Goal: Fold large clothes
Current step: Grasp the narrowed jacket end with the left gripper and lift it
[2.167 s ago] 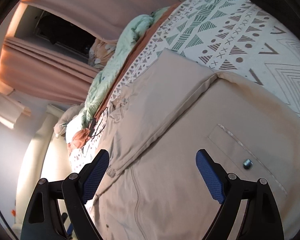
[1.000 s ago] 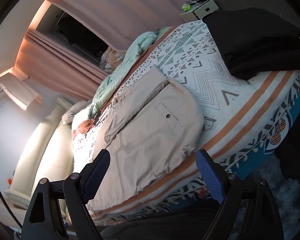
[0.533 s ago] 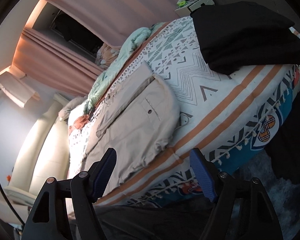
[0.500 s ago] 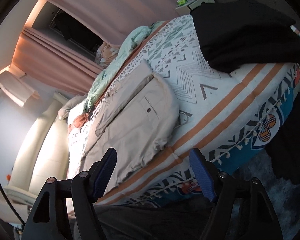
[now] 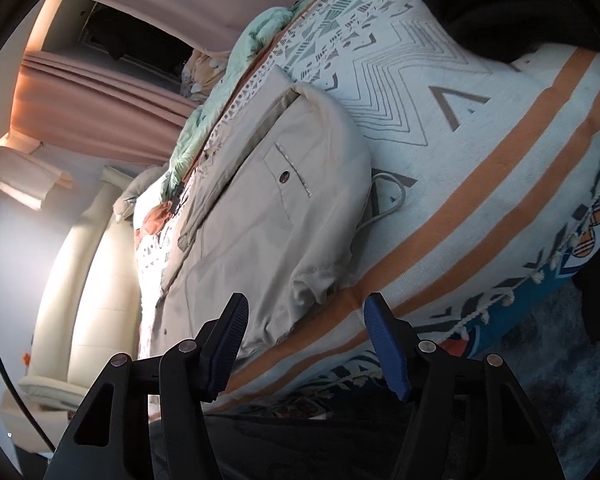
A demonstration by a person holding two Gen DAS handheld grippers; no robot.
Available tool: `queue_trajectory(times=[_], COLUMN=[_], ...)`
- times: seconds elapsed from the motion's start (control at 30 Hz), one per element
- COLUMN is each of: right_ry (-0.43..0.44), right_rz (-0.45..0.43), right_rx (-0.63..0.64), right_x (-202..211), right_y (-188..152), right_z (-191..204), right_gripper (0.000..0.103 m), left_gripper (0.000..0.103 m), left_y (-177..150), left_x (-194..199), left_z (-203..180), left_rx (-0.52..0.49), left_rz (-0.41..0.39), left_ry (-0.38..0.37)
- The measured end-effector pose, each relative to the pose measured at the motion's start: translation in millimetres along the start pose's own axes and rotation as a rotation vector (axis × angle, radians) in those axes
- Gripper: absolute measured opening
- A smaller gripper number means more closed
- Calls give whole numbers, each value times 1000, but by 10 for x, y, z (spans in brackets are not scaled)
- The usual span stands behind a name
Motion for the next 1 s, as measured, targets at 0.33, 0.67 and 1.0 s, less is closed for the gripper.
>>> queue_trajectory(times=[0.33, 0.67, 1.0], right_ry=[5, 73, 102], right_rz=[30, 55, 26], right_rx=[-48, -79, -72], right_x=[-352, -649, -747], right_y=[167, 257, 304], right_z=[-184, -83, -48], right_gripper=[62, 62, 31], left_gripper=[55, 55, 54], left_y=[168, 335, 235], left_x=[-551, -880, -930], left_z=[-82, -213, -312], left_rx=[34, 63, 92], left_rz=[79, 114, 155], left_ry=[13, -23, -118])
Point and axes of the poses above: each gripper's, at about its wrist camera, not at the fingertips, and x roughly against the way its jaws point, z to its left, y to its top, the point moved 7 cm from there along -x, roughly the way its jaws point, and after that the axes turned 7 degrees about y, right-handed, at the moved point
